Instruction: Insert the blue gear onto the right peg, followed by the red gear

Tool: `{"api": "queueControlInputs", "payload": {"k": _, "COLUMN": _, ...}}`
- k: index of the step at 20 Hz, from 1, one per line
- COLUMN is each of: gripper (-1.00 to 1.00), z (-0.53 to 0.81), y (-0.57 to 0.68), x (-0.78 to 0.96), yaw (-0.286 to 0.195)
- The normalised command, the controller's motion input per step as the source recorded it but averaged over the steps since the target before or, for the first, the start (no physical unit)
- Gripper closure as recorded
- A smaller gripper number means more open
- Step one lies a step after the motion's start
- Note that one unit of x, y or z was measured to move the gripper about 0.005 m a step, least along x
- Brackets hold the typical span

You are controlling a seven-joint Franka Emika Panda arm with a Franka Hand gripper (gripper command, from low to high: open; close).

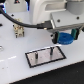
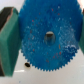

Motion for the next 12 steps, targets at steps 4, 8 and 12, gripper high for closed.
{"api": "queueControlInputs", "payload": {"k": 4, "gripper": 1.00, "z": -0.06, "y": -0.32, "x": 0.34, "yaw": 0.000}}
{"api": "queueControlInputs", "payload": {"k": 8, "gripper": 1.00, "z": -0.09, "y": -0.30, "x": 0.27, "yaw": 0.000}}
{"api": "queueControlInputs", "payload": {"k": 12, "gripper": 1.00, "z": -0.06, "y": -0.35, "x": 0.17, "yaw": 0.000}}
